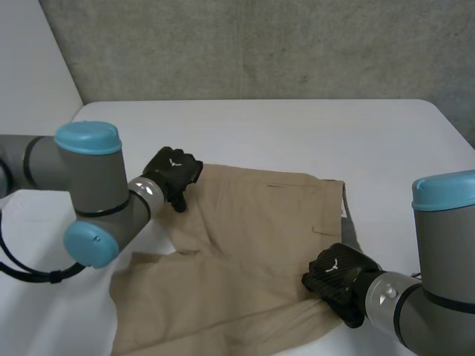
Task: Fold the shorts.
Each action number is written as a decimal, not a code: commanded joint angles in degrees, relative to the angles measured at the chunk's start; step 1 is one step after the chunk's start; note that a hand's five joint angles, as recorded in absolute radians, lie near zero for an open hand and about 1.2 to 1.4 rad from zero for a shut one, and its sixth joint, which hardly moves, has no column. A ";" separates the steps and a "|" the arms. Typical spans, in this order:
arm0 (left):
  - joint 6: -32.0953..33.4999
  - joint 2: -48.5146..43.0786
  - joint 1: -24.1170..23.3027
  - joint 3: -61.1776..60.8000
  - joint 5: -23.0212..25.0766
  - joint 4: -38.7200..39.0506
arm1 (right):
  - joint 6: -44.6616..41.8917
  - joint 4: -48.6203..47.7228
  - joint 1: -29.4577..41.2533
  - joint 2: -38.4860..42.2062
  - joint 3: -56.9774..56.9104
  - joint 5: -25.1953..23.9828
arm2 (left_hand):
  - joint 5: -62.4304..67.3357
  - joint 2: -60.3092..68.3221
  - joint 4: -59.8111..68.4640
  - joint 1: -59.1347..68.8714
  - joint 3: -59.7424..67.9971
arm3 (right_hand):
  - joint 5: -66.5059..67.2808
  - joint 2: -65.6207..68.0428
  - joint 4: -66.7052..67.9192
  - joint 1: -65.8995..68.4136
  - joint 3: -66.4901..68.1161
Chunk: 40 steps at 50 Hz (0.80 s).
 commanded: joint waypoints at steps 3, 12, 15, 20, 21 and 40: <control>9.60 -7.25 1.72 4.49 0.81 -0.96 | 0.06 -0.46 -0.51 0.16 0.33 0.08 | 5.75 5.63 5.45 5.46 5.66 | 12.85 12.72 11.76 25.06 12.13; 10.05 -7.08 1.37 4.15 0.11 -0.35 | -0.02 -1.43 -1.22 0.42 0.24 0.08 | 45.09 44.97 44.79 44.80 45.00 | 12.85 12.72 11.76 25.06 12.13; 9.70 -4.81 1.11 2.83 -1.37 1.58 | -0.02 -1.52 -1.40 0.60 0.15 0.08 | 45.09 44.97 44.79 44.80 45.00 | 12.85 12.72 11.76 25.06 12.13; 8.56 1.26 1.64 -2.44 -2.88 3.52 | -0.02 -2.48 -1.48 1.30 0.06 0.25 | 45.09 44.97 44.79 44.80 45.00 | 12.85 12.72 11.76 25.06 12.13; 8.30 1.88 1.64 -3.23 -2.88 3.78 | -0.02 -2.57 -1.48 1.39 -0.02 0.26 | 45.09 44.97 44.79 44.80 45.00 | 12.85 12.72 11.76 25.06 12.13; 7.68 -3.20 3.13 3.60 9.95 -2.88 | -0.02 -2.57 -1.39 1.39 0.59 0.17 | 2.91 2.79 2.61 2.63 2.83 | 12.85 12.72 11.76 25.06 12.13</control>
